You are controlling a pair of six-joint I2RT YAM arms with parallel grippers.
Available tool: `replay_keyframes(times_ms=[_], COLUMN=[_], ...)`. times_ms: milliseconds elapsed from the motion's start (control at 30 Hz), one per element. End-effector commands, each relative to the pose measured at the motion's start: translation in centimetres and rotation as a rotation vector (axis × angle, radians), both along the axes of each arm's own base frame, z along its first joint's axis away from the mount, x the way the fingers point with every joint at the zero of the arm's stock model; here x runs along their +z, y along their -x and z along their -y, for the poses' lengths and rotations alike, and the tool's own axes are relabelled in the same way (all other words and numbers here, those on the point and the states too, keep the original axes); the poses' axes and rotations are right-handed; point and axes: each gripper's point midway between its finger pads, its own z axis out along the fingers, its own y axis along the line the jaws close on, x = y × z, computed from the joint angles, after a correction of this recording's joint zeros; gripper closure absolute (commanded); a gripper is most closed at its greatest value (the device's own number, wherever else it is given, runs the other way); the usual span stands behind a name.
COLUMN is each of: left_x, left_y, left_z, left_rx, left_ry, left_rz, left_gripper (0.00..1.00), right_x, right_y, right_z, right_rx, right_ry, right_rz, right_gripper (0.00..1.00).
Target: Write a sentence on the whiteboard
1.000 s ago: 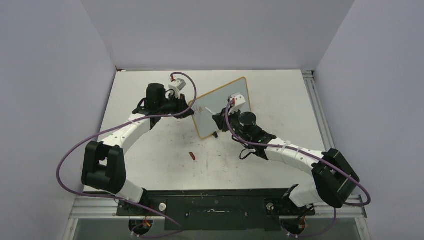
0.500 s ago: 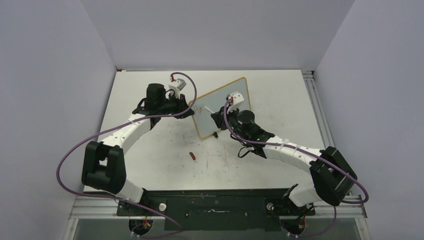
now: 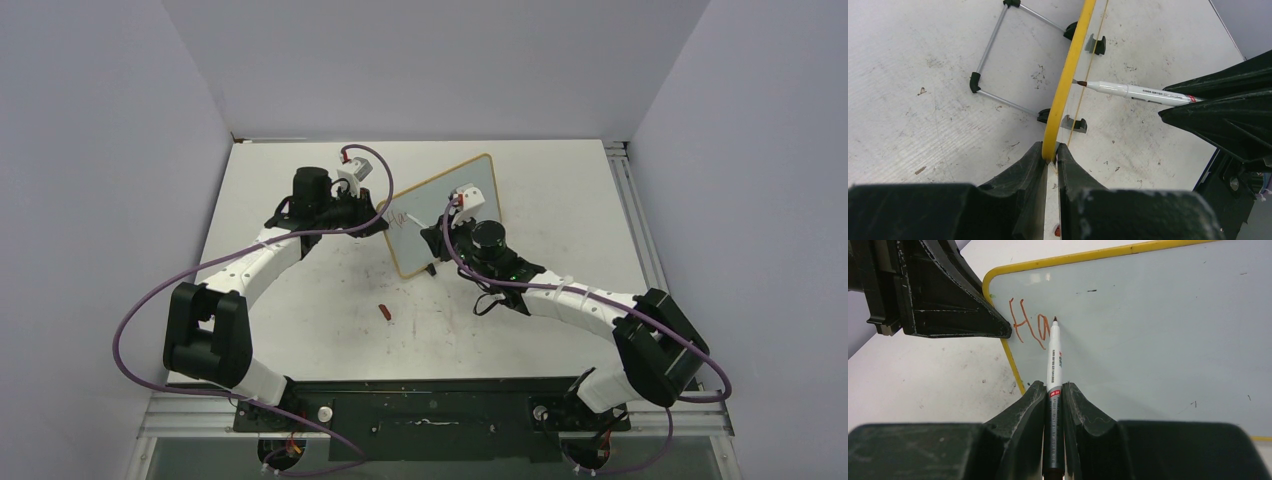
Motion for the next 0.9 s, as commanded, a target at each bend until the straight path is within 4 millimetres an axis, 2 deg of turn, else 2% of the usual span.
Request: replay_keyframes(times_ms=[0,433,533,667,867], left_x=[1.6,1.6,1.6,1.5,1.4], left_y=[0.4,0.4,0.4,0.4,0.3], left_z=[0.4,0.4,0.4,0.3,0.3], left_rx=[-0.023,-0.022,-0.022,-0.021,-0.019], left_ry=[-0.003,-0.002,-0.003,-0.003,-0.005], left_rz=[0.032,0.034,0.033,0.032,0.029], left_gripper=[1.00,1.00,1.00,1.00,1.00], right_x=[1.5,-2.2,-2.4,-1.4,2.1], right_y=[-0.5,1.3,1.7,1.8,2.2], right_z=[-0.3,1.0,1.2,1.2,0.7], right_rx=[-0.017,-0.019,-0.018,-0.013,0.020], right_ry=[-0.025,0.009,0.013,0.003,-0.044], right_rz=[0.042,-0.038,-0.045,-0.027,0.035], right_gripper=[0.95,0.95,0.95,0.95,0.95])
